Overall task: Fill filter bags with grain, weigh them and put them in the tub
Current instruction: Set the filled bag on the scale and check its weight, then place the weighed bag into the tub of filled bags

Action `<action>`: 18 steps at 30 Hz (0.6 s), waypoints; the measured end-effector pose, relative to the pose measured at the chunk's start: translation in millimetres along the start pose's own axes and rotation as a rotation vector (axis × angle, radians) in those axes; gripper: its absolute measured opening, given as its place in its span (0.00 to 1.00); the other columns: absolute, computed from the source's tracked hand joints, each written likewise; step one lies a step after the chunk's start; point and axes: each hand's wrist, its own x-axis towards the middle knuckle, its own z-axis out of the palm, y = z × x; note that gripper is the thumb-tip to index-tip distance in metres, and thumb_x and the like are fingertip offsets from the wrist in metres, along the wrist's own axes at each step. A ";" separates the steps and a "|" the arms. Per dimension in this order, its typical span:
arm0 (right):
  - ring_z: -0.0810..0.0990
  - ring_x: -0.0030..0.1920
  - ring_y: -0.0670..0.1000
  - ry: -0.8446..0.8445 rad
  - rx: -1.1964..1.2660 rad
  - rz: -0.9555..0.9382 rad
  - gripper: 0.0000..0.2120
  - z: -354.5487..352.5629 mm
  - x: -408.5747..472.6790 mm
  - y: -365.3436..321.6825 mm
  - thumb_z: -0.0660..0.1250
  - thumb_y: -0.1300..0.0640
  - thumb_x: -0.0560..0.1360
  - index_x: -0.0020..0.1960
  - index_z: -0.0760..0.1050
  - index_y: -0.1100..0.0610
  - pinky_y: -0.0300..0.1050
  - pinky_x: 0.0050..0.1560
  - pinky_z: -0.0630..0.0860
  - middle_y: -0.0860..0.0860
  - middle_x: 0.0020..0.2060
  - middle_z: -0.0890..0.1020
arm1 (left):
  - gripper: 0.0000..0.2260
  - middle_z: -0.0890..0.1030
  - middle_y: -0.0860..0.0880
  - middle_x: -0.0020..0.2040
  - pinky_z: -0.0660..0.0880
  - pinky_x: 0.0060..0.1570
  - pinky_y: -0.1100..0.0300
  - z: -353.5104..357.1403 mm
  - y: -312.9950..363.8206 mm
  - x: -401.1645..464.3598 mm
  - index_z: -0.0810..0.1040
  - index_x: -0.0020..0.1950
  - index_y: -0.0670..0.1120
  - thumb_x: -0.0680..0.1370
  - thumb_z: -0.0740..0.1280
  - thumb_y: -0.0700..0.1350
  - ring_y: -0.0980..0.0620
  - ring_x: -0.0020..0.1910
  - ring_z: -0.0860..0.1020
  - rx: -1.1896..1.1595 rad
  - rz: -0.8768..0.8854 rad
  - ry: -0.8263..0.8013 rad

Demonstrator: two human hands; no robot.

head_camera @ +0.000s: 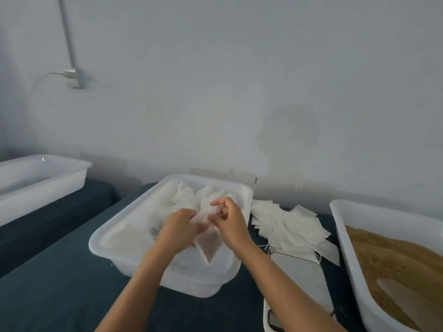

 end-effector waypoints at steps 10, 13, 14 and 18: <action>0.79 0.51 0.56 -0.437 -0.448 0.454 0.27 59.1 -0.2 18.7 0.56 0.66 0.78 0.75 0.52 0.63 0.46 0.45 0.77 0.62 0.60 0.76 | 0.17 0.77 0.46 0.61 0.69 0.51 0.61 -14.7 -59.4 9.0 0.72 0.63 0.43 0.76 0.66 0.46 0.48 0.59 0.75 0.542 -0.251 -0.392; 0.76 0.60 0.58 -0.683 -0.663 0.437 0.17 57.6 -1.1 14.6 0.58 0.62 0.78 0.66 0.71 0.62 0.50 0.57 0.76 0.59 0.62 0.76 | 0.17 0.76 0.45 0.62 0.70 0.55 0.60 -14.9 -64.7 12.4 0.72 0.64 0.42 0.76 0.66 0.44 0.48 0.61 0.74 0.681 -0.258 -0.472; 0.75 0.61 0.58 -0.725 -0.709 0.407 0.16 56.6 -2.8 12.1 0.58 0.60 0.79 0.65 0.72 0.62 0.52 0.61 0.74 0.58 0.63 0.75 | 0.18 0.76 0.45 0.63 0.70 0.56 0.60 -14.5 -66.5 14.0 0.72 0.65 0.42 0.76 0.65 0.43 0.47 0.61 0.74 0.709 -0.257 -0.482; 0.72 0.64 0.58 -0.788 -0.724 0.372 0.18 51.3 -6.1 5.6 0.57 0.59 0.79 0.67 0.70 0.60 0.54 0.64 0.72 0.57 0.66 0.73 | 0.20 0.75 0.46 0.64 0.70 0.59 0.59 -9.8 -67.6 19.9 0.69 0.67 0.43 0.76 0.66 0.43 0.48 0.62 0.73 0.791 -0.262 -0.464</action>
